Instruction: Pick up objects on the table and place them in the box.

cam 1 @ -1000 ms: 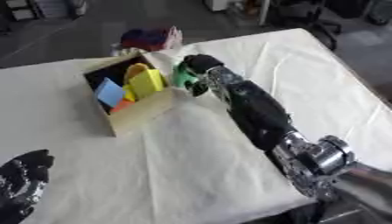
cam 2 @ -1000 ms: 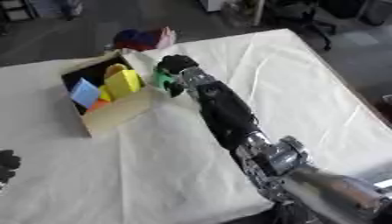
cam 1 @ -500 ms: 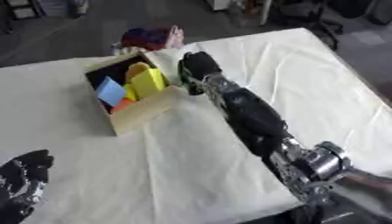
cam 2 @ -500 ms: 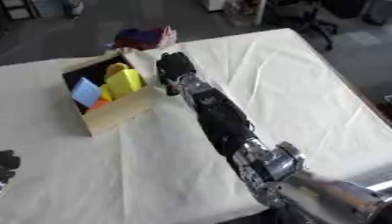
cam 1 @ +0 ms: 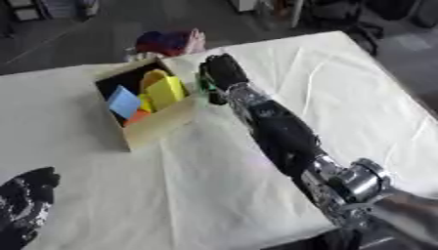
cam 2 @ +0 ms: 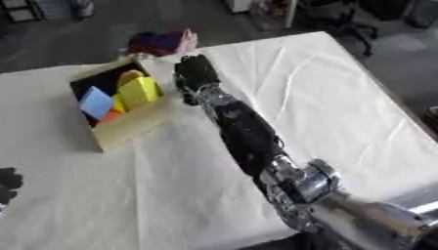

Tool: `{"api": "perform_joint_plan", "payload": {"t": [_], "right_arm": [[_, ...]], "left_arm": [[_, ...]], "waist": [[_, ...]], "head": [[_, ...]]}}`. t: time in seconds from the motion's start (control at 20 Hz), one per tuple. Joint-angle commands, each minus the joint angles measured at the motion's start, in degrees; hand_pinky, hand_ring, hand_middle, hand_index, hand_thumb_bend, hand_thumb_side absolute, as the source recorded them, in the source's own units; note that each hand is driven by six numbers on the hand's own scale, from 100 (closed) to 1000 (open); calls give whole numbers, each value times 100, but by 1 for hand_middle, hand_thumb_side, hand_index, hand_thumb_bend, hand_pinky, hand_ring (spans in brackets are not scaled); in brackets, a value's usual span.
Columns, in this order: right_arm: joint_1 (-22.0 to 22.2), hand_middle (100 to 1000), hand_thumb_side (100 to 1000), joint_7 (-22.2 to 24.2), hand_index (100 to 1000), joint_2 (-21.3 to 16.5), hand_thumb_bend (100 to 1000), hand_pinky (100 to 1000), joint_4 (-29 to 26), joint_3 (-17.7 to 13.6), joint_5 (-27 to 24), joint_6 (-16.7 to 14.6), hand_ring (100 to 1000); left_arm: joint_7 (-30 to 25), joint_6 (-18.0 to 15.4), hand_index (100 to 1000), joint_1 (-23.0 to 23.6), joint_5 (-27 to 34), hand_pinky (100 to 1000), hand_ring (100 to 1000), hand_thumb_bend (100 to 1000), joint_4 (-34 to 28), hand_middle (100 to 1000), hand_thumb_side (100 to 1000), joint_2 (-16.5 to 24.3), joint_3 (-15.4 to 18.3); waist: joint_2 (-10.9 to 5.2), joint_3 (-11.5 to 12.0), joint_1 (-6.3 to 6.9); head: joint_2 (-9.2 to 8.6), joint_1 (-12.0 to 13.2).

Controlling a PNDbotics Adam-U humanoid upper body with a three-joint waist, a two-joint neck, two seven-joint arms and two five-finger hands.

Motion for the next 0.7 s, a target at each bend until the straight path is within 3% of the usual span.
{"api": "perform_joint_plan", "payload": {"t": [0.05,0.4,0.7], "right_arm": [[-143,892,545,563,977,-222,100,899,-54,-33,-439,-148,843],[-156,1000,692,1695,1000,-284,100,942,49,3,-416,-41,948],[-157,1000,684,1909,1000,-180,100,943,31,-28,-205,203,955]], "left_arm": [[5,16,846,-60,0,836,809,100,-108,731,504,18,49],[0,15,846,-67,0,836,808,100,-108,731,504,23,43],[-6,12,846,-101,10,836,808,100,-110,731,503,19,34]], "waist": [[13,-3,51],[20,-13,51],[58,2,88]], "head": [[-19,-2],[-19,5],[-19,-29]]}}
